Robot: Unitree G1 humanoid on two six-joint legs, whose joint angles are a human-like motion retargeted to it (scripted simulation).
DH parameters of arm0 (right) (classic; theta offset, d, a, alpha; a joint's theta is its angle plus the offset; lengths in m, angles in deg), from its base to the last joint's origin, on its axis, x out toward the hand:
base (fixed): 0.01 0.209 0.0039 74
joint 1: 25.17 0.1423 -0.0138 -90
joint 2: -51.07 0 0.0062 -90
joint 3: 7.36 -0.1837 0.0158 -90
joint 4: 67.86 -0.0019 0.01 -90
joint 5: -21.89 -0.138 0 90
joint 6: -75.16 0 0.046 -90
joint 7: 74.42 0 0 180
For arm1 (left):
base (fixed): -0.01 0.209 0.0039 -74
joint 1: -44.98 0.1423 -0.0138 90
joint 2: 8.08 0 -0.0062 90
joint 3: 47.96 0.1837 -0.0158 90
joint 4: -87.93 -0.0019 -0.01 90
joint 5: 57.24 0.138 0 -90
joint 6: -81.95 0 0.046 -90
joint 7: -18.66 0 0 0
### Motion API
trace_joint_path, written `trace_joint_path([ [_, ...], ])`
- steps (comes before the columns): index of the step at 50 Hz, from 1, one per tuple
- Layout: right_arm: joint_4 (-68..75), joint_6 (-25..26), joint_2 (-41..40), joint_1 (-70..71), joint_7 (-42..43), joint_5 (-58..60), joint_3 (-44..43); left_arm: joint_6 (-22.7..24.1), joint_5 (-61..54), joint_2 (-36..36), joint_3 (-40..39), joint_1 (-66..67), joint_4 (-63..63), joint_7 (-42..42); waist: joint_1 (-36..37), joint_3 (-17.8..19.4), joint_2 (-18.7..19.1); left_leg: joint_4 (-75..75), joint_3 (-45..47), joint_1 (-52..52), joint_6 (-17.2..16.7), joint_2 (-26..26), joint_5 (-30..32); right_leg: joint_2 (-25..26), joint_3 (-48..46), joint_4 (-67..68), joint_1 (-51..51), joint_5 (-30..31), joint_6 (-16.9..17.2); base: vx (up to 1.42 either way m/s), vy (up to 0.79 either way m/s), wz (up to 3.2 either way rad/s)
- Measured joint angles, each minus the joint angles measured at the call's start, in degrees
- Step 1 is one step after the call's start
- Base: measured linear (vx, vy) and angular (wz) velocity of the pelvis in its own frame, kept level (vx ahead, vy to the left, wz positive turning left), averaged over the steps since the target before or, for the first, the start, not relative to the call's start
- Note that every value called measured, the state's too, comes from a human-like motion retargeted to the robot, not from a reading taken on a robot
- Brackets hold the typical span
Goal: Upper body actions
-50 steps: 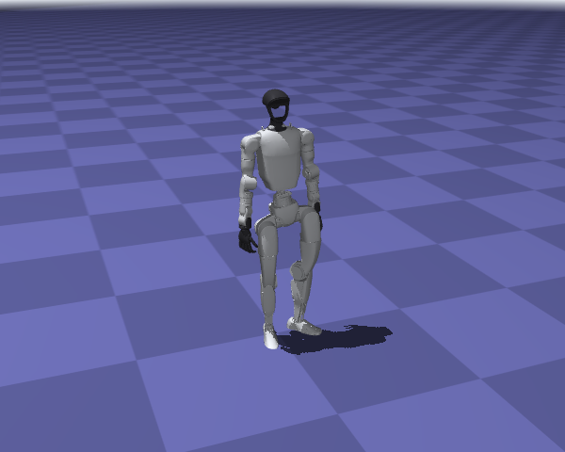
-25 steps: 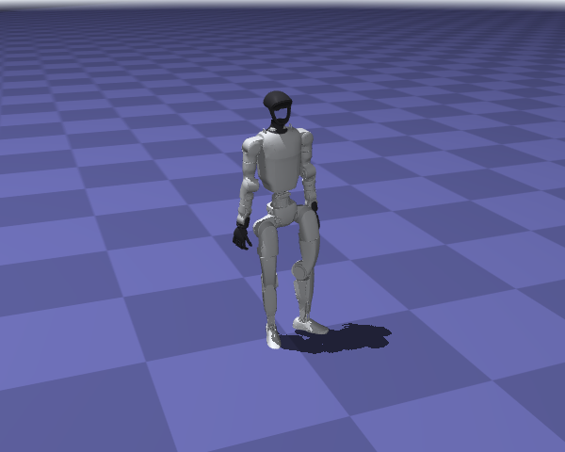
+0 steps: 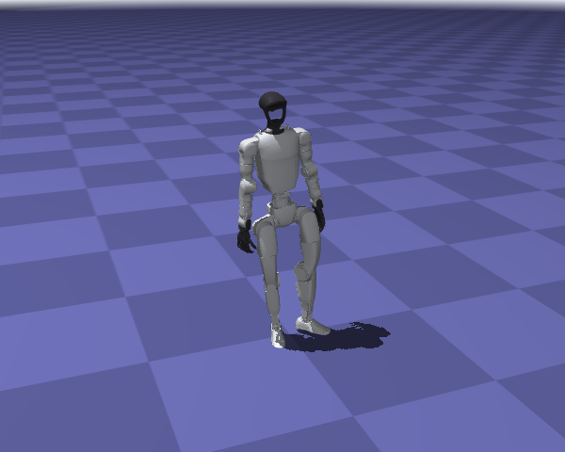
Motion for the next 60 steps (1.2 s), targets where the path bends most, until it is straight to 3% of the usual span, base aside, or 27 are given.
trace_joint_path([
  [10, 3.09, -0.25, 1.98, 0.06, 1.04, 1.42, -0.13, 0.35, 0.84, 1.23, 1.38, -1.00, 1.84, -0.04, 4.23, 3.21, -1.02, 3.62, -6.00, -8.22, 0.01, -1.05, 3.58, -1.10, -11.23, -3.00, 1.58, -1.11, -1.07, -0.19, -0.05, 1.14],
  [12, 3.68, -0.12, 2.71, -0.36, 1.53, 2.05, -0.49, 0.56, 0.76, 1.73, 1.74, -0.65, 1.28, 0.24, 4.89, 3.78, -1.37, 3.91, -4.99, -9.31, 1.29, -1.58, 2.83, -2.01, -14.57, -3.56, 1.86, -1.42, -0.97, -0.20, 0.03, 1.79],
  [20, 4.92, 0.34, 4.80, -1.80, 4.02, 2.95, -1.99, 0.45, 0.32, 2.28, 0.25, 2.79, -2.23, 3.25, 4.76, 3.91, -2.23, 2.77, 21.17, -4.55, 1.84, 0.14, -1.08, -5.27, -27.25, -4.71, 2.95, -2.81, 0.39, -0.11, 0.09, 1.88],
  [25, 4.31, -0.43, 4.89, -2.29, 4.10, 1.90, -2.59, -1.00, -1.37, 2.04, -2.69, 4.13, -5.78, 4.41, 4.68, 2.73, -2.81, 3.62, 23.10, -2.66, 1.75, 0.74, 0.23, -6.26, -31.72, -4.86, 3.66, -3.34, 1.46, 0.04, 0.11, 1.41],
  [31, 2.02, -1.70, 3.95, -1.62, 3.22, 1.42, -2.86, -1.74, -4.21, 2.88, -5.58, 5.26, -7.58, 5.90, 4.04, 0.52, -3.30, 2.01, 33.81, 2.98, 2.98, 0.28, 1.23, -7.15, -36.03, -4.08, 4.10, -3.40, 3.26, 0.12, 0.14, 1.15],
  [35, -0.43, -2.73, 3.39, -1.56, 2.45, 1.45, -2.65, -1.01, -5.02, 4.72, -7.49, 5.38, -7.19, 6.41, 4.34, -1.46, -0.82, -2.19, 28.82, 2.72, -0.02, -0.83, 3.38, -4.80, -36.83, -3.75, 4.55, -2.96, 4.34, 0.23, 0.19, 0.65],
  [40, -1.03, -2.82, 2.12, -1.28, 2.57, -0.31, -1.23, -0.49, -6.29, 6.50, -8.84, 3.91, -5.74, 5.87, 6.22, -2.84, -1.39, -5.07, 25.28, 1.58, 1.59, -4.19, 1.51, -5.64, -37.33, -3.36, 4.85, -1.42, 5.10, 0.23, 0.25, 0.15],
  [46, -1.24, -3.53, 0.57, -1.83, -0.95, -0.30, -0.22, 0.84, -5.25, 5.65, -5.40, 1.00, -1.44, 6.28, 6.99, -3.31, -2.69, -4.67, 20.84, 0.97, 2.30, -5.62, -0.82, -6.63, -42.31, -2.64, 7.34, 0.75, 6.68, 0.24, 0.19, 0.68],
  [50, -1.01, -4.12, 0.31, -2.19, 1.22, 1.47, 0.82, 1.65, -4.26, 4.44, -2.29, -0.69, 1.10, 6.18, 7.55, -2.63, -3.04, -4.74, 17.87, 1.62, 2.94, -6.36, -2.29, -7.76, -44.23, 0.01, 10.05, 4.70, 7.19, 0.27, 0.24, 0.75],
  [55, -1.33, -4.48, 0.82, -2.89, 2.93, 1.76, 0.55, 2.28, -1.62, 3.18, 0.51, -2.09, 1.92, 5.70, 6.43, -2.64, 1.15, -4.44, 14.45, 1.52, 3.46, -2.42, -3.34, -8.81, -46.25, 9.40, 11.14, 13.42, 3.22, 0.25, 0.21, 0.87],
  [57, -1.51, -4.90, 1.37, -2.78, 3.85, 0.24, 0.64, 2.61, 1.07, 1.52, 2.53, -3.66, 0.96, 5.98, 5.48, -1.31, 3.84, -4.01, 12.34, 1.92, 3.58, 0.39, -3.62, -12.29, -41.19, 20.71, 9.35, 13.36, -0.11, 0.17, 0.14, 0.99],
  [58, -1.46, -5.03, 1.53, -2.60, 4.19, -0.18, 0.57, 2.40, 2.32, 0.88, 3.21, -4.35, 0.56, 5.91, 5.40, -0.82, 4.02, -4.00, 12.13, 2.07, 3.67, 0.52, -3.71, -14.49, -37.95, 25.54, 7.70, 12.07, 0.33, 0.14, 0.11, 0.82],
  [60, -1.12, -5.01, 1.61, -2.12, 4.84, -0.89, 0.19, 1.08, 6.08, -0.63, 4.61, -6.07, -0.54, 5.81, 4.97, 0.00, 3.08, -4.15, 11.22, 1.81, 4.18, -0.64, -3.73, -18.64, -25.52, 35.66, 1.03, 8.19, 4.43, 0.14, 0.09, 1.01],
])
